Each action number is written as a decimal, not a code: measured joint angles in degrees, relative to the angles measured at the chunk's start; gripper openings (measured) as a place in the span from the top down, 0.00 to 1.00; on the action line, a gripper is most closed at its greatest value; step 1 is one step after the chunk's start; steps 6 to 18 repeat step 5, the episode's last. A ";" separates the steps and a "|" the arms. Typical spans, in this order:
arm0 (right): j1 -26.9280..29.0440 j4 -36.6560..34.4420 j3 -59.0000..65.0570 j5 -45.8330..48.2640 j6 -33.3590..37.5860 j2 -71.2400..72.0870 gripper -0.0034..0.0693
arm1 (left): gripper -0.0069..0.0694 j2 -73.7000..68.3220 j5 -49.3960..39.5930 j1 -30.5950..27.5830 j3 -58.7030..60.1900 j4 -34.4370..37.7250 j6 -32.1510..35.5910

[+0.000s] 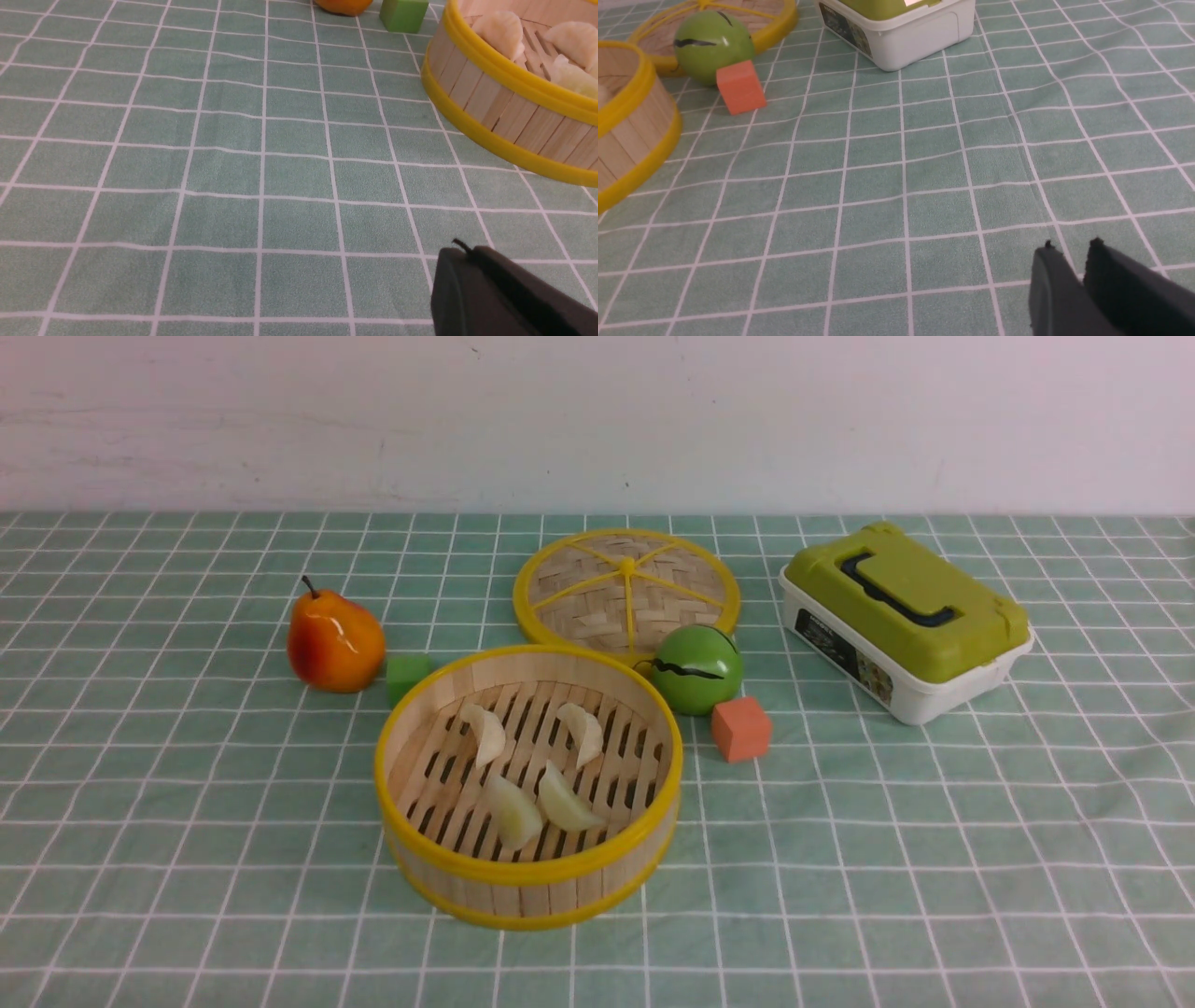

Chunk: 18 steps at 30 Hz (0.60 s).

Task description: Put the dumplings into the steamer on the table with the blue tablecloth.

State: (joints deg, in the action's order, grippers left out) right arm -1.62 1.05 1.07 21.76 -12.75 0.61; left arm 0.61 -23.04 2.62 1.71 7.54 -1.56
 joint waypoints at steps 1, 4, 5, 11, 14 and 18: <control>0.00 0.00 0.00 0.00 0.00 0.00 0.80 | 0.92 0.00 0.00 0.00 0.00 0.00 0.00; 0.00 0.00 0.00 0.00 0.05 0.00 0.80 | 0.91 0.00 0.00 0.00 0.00 0.00 0.00; 0.00 0.00 0.00 0.00 0.05 0.00 0.80 | 0.91 0.00 0.00 0.00 0.00 0.00 0.00; 0.00 0.00 0.00 0.00 0.05 0.00 0.80 | 0.91 0.00 0.00 0.00 0.00 0.00 0.00; 0.00 0.00 0.00 0.00 0.05 0.00 0.80 | 0.91 0.00 0.00 0.00 0.00 0.00 0.00; 0.00 0.00 0.00 0.00 0.05 0.00 0.80 | 0.91 0.00 0.00 0.00 0.00 0.00 0.00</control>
